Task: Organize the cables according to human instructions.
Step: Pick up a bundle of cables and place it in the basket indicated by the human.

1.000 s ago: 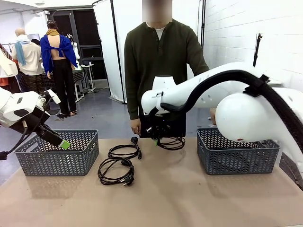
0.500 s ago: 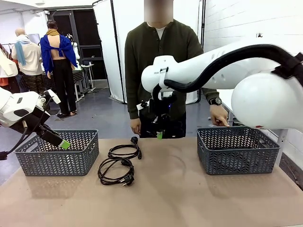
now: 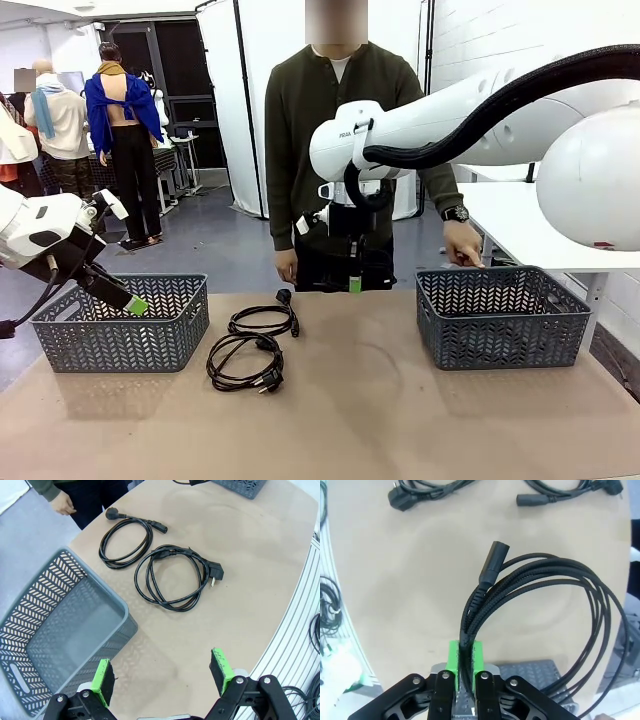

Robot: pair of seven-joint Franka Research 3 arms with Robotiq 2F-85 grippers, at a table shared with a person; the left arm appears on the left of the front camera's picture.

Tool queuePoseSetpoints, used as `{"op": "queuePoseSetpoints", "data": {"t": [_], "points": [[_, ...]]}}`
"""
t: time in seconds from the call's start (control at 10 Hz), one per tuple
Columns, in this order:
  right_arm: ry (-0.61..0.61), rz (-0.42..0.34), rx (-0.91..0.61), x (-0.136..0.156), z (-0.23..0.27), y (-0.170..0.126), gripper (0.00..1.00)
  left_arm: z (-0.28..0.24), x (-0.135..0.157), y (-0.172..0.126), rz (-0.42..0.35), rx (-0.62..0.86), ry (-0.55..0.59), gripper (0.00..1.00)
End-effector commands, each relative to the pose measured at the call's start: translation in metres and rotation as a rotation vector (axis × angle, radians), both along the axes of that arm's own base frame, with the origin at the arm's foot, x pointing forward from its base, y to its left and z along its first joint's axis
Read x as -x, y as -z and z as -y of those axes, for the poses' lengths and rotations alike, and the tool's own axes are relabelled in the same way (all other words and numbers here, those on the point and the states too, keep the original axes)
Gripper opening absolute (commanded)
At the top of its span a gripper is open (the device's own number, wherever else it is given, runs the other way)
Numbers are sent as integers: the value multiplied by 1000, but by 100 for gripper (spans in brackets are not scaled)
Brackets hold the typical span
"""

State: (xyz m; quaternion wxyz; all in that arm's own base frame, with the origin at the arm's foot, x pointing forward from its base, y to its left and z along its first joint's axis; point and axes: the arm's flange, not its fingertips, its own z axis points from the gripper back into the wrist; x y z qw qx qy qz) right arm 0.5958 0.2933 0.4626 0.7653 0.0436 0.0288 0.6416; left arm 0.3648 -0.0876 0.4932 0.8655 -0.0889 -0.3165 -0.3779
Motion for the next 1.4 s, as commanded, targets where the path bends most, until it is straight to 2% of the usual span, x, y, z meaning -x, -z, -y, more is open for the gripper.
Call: {"op": "queuePoseSetpoints", "data": {"t": [0.0,0.4,0.5,0.8,1.3], "points": [[17,5,-3,-7,-2,1,0,-1,-1,0,-3,5,-12,100],[4,0,-3,-4,-1,2,0,-1,-1,0,-3,5,-12,100],[-33,38,-11,1,6,-4,0,-1,-1,0,-3,5,-12,100],[-122,141,12,35,45,-39,0,-1,-1,0,-3,5,-12,100],[-257,196,16,75,132,-65,0,-1,-1,0,-3,5,-12,100]]}}
